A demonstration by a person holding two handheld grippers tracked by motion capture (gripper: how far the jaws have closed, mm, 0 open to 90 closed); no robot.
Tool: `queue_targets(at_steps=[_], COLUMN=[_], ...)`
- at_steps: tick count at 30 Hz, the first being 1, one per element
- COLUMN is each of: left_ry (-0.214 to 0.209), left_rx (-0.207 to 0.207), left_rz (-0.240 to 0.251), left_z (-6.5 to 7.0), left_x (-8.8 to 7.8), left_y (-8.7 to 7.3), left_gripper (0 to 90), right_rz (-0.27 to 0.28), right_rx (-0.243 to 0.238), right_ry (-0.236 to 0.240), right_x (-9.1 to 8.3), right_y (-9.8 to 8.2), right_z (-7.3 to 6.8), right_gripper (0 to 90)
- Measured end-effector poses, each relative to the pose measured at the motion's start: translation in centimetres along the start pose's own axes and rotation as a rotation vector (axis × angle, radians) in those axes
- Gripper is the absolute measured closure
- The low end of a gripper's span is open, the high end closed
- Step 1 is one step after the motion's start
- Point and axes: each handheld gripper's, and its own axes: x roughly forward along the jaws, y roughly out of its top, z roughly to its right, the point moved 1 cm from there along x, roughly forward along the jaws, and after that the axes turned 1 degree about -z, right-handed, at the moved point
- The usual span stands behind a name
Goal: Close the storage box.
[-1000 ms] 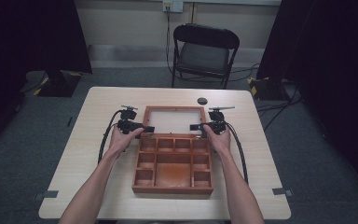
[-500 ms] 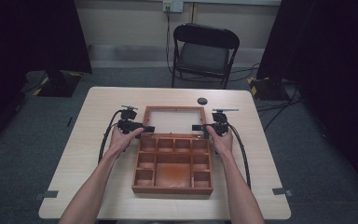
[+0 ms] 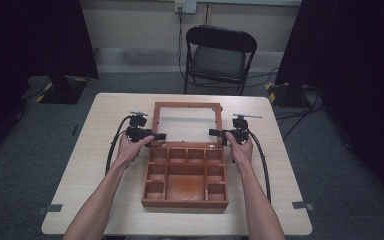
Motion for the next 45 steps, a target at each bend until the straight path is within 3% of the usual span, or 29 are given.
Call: queue_targets(at_steps=[6,13,19,28,33,37,41,45], left_ry=[0.035,0.030,0.036,0.033,0.029,0.019,0.018,0.006], left_rx=[0.032,0.039,0.061,0.066,0.075,0.074,0.077,0.085], left_rz=[0.009,0.056,0.062,0.092,0.101,0.107,0.127,0.148], left_z=[0.5,0.8,1.1,1.3,1.7,1.6,1.6,1.8], left_x=[-0.6,-1.7,-2.3,-2.9,-3.3,-3.6,-4.1,-4.8], left_y=[0.4,0.9,1.2,1.3,1.3,1.2,1.2,1.5], left_gripper=[33.1,39.6,42.2,42.4,40.8,41.3,43.0,43.8], right_rz=[0.018,0.035,0.041,0.052,0.087,0.070,0.069,0.080], right_rx=[-0.023,-0.054,-0.072,-0.091,-0.067,-0.093,-0.134,-0.152], right_ry=[-0.004,0.002,0.008,0.009,0.028,0.016,-0.016,-0.004], right_x=[-0.8,-1.7,-2.4,-2.4,-2.4,-2.3,-2.7,-3.3], right_y=[0.4,0.8,1.2,1.7,2.2,2.6,2.8,2.7], right_z=[-0.6,-1.2,-1.7,-2.5,-3.1,-3.4,-3.9,-4.1], right_gripper=[44.5,47.8,47.8,35.9,27.6,28.4,36.0,39.9])
